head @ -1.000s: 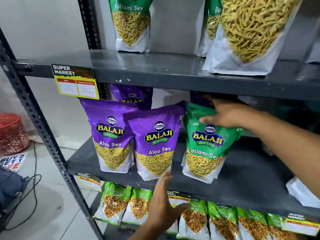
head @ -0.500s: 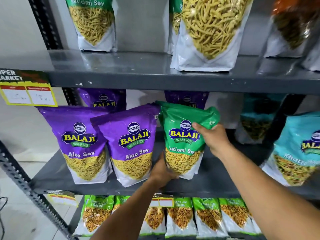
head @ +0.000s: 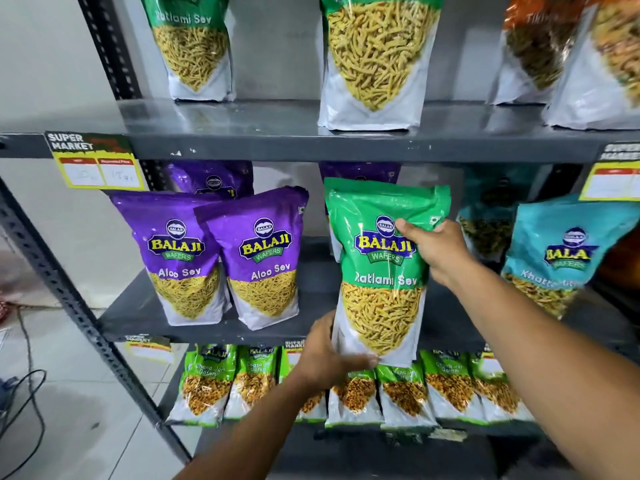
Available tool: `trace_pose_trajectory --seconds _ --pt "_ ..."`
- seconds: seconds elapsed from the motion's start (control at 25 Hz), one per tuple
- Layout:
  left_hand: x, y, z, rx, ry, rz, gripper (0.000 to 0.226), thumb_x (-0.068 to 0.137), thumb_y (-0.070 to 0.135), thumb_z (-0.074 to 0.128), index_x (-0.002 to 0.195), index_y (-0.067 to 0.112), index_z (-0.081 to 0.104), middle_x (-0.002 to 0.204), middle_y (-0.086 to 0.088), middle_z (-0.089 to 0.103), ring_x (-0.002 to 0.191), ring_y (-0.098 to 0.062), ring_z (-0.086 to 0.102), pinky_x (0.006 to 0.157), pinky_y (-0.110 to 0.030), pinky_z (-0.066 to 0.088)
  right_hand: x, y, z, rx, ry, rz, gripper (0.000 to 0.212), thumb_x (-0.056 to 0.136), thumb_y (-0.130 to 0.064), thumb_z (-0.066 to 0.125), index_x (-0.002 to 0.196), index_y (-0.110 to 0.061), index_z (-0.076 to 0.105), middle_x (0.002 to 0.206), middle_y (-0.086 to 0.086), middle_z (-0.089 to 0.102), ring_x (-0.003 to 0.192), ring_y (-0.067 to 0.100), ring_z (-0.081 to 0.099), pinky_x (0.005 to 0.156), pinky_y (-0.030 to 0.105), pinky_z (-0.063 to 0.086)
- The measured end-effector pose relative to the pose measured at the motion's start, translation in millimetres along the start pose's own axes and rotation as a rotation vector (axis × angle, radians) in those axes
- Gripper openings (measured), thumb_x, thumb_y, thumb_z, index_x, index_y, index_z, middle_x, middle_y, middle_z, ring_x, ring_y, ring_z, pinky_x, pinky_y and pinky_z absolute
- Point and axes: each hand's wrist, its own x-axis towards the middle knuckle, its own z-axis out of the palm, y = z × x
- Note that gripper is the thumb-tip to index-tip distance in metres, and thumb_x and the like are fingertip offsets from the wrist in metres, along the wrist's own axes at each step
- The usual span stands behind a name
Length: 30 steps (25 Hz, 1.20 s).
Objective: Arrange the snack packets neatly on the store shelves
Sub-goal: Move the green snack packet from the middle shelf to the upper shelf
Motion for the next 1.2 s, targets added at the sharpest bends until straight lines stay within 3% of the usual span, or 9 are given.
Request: trace_pose_trajectory --seconds 0.16,0.28,0.4,0.48,0.56,0.6,0.68,1.0,1.2 --pt "-49.6 26.2 1.3 -0.003 0.039 0.036 0.055 0.057 0.006 0.092 0.09 0.031 0.055 0.09 0.015 0.067 0.078 0.014 0.066 0.064 -0.004 0.049 -41.0 -28.6 -10.4 -0.009 -0.053 -0.006 0.03 0.077 -0.017 0.075 0.075 -0.014 0.045 0.075 0.004 0.063 0.064 0.014 0.063 0.06 0.032 0.054" --pt "-81.6 43.2 -3.3 -0.016 0.094 0.061 0.066 0.055 0.009 0.094 0.108 0.022 0.056 0.104 0.009 0.069 0.092 0.001 0.069 0.068 -0.005 0.05 -64.1 -51.9 -10.0 0.006 -0.103 -0.047 0.032 0.074 -0.019 0.078 0.083 -0.01 0.048 0.08 0.007 0.066 0.07 0.02 0.066 0.061 0.032 0.054" --pt "-102.1 60.0 -11.9 -0.034 0.144 0.107 0.068 0.059 -0.001 0.09 0.113 0.014 0.051 0.101 0.013 0.064 0.083 0.014 0.066 0.065 0.001 0.046 -82.7 -79.8 -6.2 0.021 -0.179 -0.105 0.036 0.072 -0.017 0.08 0.096 -0.003 0.058 0.084 0.01 0.071 0.069 0.02 0.07 0.065 0.036 0.058" --pt "-106.2 71.7 -23.3 -0.019 0.164 0.151 0.076 0.057 0.011 0.094 0.12 0.011 0.05 0.108 0.006 0.066 0.095 0.003 0.066 0.073 -0.003 0.05 -91.1 -99.9 -1.6 0.045 -0.239 -0.152 0.027 0.073 -0.014 0.078 0.093 -0.004 0.062 0.085 0.011 0.073 0.069 0.021 0.072 0.068 0.04 0.06" --pt "-107.9 85.3 -38.1 0.015 0.191 0.191 0.091 0.048 0.029 0.098 0.125 0.017 0.051 0.119 0.001 0.067 0.109 -0.014 0.066 0.091 -0.022 0.054 -98.4 -125.4 5.0 0.049 -0.272 -0.207 0.031 0.074 -0.013 0.078 0.098 -0.001 0.062 0.088 0.013 0.073 0.073 0.023 0.073 0.071 0.043 0.061" --pt "-107.2 93.5 -47.1 0.024 0.213 0.204 0.089 0.047 0.029 0.098 0.122 0.019 0.052 0.118 0.001 0.069 0.108 -0.014 0.067 0.093 -0.027 0.055 -100.7 -138.7 10.3 0.047 -0.277 -0.237 0.039 0.073 -0.014 0.079 0.104 0.002 0.061 0.091 0.015 0.073 0.075 0.025 0.073 0.073 0.046 0.061" --pt "-104.2 114.3 -67.8 0.059 0.247 0.24 0.072 0.052 0.014 0.096 0.112 0.023 0.056 0.107 0.005 0.072 0.097 -0.002 0.07 0.084 -0.018 0.055 -105.5 -167.0 23.1 0.043 -0.282 -0.307 0.054 0.07 -0.017 0.081 0.111 0.006 0.057 0.096 0.018 0.072 0.076 0.026 0.073 0.07 0.048 0.061" --pt "-59.4 215.7 -182.6 0.333 0.416 0.429 0.064 0.059 0.021 0.092 0.115 0.014 0.062 0.1 0.014 0.071 0.083 0.012 0.065 0.078 -0.004 0.046 -102.4 -281.6 99.5 0.097 -0.269 -0.547 0.043 0.075 -0.018 0.078 0.092 -0.005 0.041 0.083 0.006 0.06 0.069 0.016 0.068 0.063 0.036 0.06" --pt "-12.0 245.9 -252.8 0.487 0.555 0.396 0.062 0.047 0.045 0.092 0.101 0.027 0.067 0.102 0.003 0.076 0.098 -0.017 0.069 0.095 -0.036 0.053 -76.5 -319.9 161.5 0.025 -0.265 -0.638 0.038 0.08 -0.023 0.073 0.073 -0.013 0.037 0.071 -0.004 0.049 0.057 0.004 0.051 0.048 0.019 0.048"
